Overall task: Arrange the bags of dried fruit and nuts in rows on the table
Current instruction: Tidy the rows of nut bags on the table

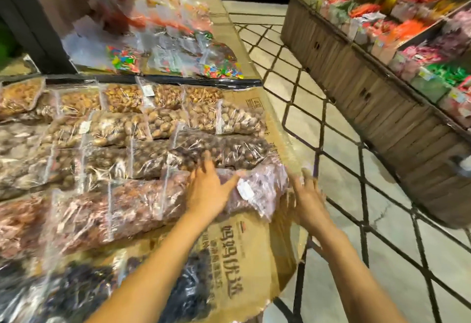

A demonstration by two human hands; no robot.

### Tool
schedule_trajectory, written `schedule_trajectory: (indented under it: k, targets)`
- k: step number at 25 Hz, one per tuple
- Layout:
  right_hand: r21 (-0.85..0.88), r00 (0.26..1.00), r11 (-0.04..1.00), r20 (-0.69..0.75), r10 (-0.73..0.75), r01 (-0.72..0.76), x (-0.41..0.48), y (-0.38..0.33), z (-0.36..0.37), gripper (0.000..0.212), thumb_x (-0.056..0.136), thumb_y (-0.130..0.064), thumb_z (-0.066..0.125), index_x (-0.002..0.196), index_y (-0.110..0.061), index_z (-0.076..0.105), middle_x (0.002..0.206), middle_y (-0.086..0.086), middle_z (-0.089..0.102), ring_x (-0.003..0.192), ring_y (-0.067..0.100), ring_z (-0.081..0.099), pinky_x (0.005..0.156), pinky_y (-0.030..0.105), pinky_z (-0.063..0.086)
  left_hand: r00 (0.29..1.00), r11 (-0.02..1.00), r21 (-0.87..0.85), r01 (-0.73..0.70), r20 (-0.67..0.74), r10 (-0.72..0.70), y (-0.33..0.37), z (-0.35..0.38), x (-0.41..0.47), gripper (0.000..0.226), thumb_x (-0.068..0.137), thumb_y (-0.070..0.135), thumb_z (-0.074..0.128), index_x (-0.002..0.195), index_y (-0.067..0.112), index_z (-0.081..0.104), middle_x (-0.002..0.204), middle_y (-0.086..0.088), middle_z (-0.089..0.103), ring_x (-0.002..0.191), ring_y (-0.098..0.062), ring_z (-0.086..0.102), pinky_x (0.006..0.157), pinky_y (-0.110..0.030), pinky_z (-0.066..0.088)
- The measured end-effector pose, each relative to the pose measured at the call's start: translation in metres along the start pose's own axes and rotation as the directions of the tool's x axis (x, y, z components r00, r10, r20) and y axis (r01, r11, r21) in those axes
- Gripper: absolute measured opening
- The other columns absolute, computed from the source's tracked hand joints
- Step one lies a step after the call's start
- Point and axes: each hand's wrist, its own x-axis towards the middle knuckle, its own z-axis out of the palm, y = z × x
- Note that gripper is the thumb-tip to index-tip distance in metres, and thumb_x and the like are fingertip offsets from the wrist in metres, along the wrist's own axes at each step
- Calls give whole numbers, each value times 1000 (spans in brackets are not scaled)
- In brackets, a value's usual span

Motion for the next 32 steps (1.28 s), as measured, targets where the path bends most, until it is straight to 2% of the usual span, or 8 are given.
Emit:
schedule_trajectory:
  k: [4, 8, 10, 13, 17, 22, 27, 32]
  targets:
    - [-66, 994, 995, 93, -65, 72, 51, 31, -17, 101, 78, -22, 68, 148, -41, -3, 159, 11, -2, 144, 38, 4, 114, 53, 17, 976, 999, 45, 23, -217, -13, -12, 37, 3, 66, 99, 37, 41, 153, 17, 10, 161, -7, 9, 149, -24, 9, 121, -45, 6]
    - [-182, 868, 865, 279, -410, 467, 94, 10, -7, 98, 76, -25, 69, 144, -51, 4, 159, 6, -14, 145, 34, -10, 115, 52, 2, 954, 913, 407, -9, -269, 130, -30, 29, -14, 74, 92, 67, 13, 153, 23, 13, 158, 3, 1, 145, -10, -1, 112, -36, -26]
    - [-206, 772, 767, 384, -507, 607, 113, 4, -6, 98, 68, -32, 76, 144, -46, 16, 160, 2, -8, 146, 32, -9, 116, 51, 4, 971, 881, 472, -19, -202, 129, -38, 17, -13, 76, 91, 71, 15, 153, 28, 18, 160, 3, 12, 147, -12, 9, 117, -44, -16]
    - [-54, 657, 707, 424, -623, 705, 127, 9, -12, 94, 50, -55, 76, 135, -34, 39, 143, -2, 38, 136, 24, 28, 110, 44, 29, 980, 827, 557, -75, -112, 165, -36, 3, -5, 73, 89, 66, 15, 147, 26, 35, 151, 1, 41, 143, -19, 29, 119, -48, 1]
    - [372, 783, 817, 286, -553, 441, 114, 20, -6, 77, 44, -47, 80, 115, -31, 56, 111, -7, 60, 108, 14, 56, 90, 31, 47, 961, 862, 483, -155, -129, 245, -36, -1, -5, 53, 90, 50, 37, 127, 17, 55, 118, 4, 62, 115, -18, 46, 107, -46, 34]
    - [799, 860, 599, 265, -437, 59, 86, 11, 5, 61, 59, 2, 82, 104, -28, 56, 104, 1, 69, 90, 11, 70, 75, 24, 57, 931, 937, 220, -272, -187, 314, -43, -4, -10, 21, 88, 30, 55, 106, 19, 58, 112, 15, 46, 111, -9, 41, 96, -39, 45]
    - [458, 834, 802, 203, -513, 382, 74, -2, 15, 94, 52, -44, 84, 134, -34, 39, 127, -14, 39, 123, 6, 33, 107, 35, 32, 966, 976, 190, -106, -212, 146, -49, -31, -10, 54, 88, 58, 38, 128, 25, 52, 128, 14, 45, 123, -6, 35, 103, -32, 35]
    - [221, 748, 891, 484, -454, 397, 89, -7, -3, 137, 39, -71, 77, 149, -34, 6, 155, -7, 17, 144, 18, 12, 117, 45, 15, 889, 934, 254, 251, -441, -119, -66, -50, -24, 47, 96, 46, 45, 122, 10, 59, 115, -12, 64, 106, -27, 60, 92, -42, 49]
